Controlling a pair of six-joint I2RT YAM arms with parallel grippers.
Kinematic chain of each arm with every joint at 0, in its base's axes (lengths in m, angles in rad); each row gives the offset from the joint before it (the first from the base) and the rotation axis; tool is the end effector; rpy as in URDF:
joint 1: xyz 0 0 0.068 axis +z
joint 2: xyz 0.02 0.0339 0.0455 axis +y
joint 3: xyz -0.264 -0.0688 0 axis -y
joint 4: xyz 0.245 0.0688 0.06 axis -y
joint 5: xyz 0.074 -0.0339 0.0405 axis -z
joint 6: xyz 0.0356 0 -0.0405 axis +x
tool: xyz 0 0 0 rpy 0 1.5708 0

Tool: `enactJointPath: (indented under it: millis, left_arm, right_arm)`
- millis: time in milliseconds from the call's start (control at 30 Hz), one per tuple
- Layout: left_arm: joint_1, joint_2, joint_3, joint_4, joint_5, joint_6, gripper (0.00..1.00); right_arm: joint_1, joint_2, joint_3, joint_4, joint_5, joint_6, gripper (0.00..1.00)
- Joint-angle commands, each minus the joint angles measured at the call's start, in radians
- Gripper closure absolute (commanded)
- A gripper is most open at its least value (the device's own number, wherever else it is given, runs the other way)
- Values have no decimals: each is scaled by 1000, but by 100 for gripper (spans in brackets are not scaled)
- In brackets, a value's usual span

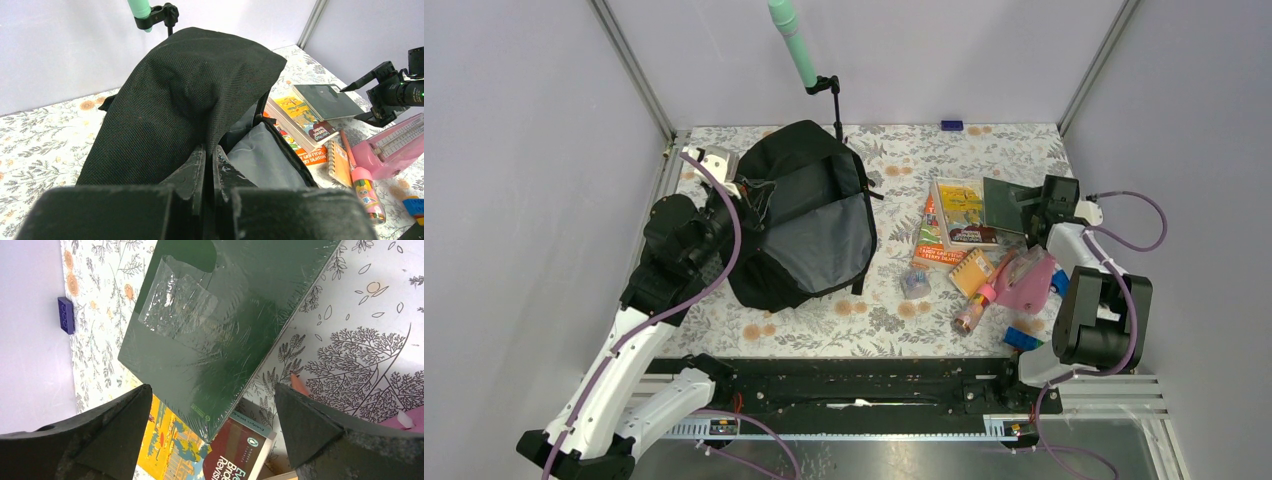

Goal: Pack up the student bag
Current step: Pick up the book from the center of the board.

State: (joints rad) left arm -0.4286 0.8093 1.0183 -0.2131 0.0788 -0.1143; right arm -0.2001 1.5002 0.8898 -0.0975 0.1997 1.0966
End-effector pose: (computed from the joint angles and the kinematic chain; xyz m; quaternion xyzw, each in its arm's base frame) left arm 0.1576 -0.0751 0.4137 0.1383 0.6949 -0.2159 0.6718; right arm 0.3115 -0.0704 0.2148 0.5790 0.6953 0.0987 0.4142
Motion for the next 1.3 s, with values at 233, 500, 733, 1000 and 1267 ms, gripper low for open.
enactJointPath:
  millis: [233, 500, 733, 1000, 1267]
  left_arm:
    - [5, -10, 22, 40, 7, -10, 100]
    - [5, -6, 23, 38, 8, -10, 100]
    - [6, -2, 23, 37, 0, -6, 100]
    - [6, 7, 23, 36, 3, -6, 100]
    - [5, 11, 22, 37, 3, -5, 100]
  right_arm:
    - [132, 41, -16, -6, 55, 75, 2]
    - [180, 64, -53, 38, 151, 124, 1]
    - [168, 102, -25, 76, 209, 151, 2]
    - [156, 148, -49, 159, 236, 213, 2]
    - [154, 204, -31, 196, 252, 276, 3]
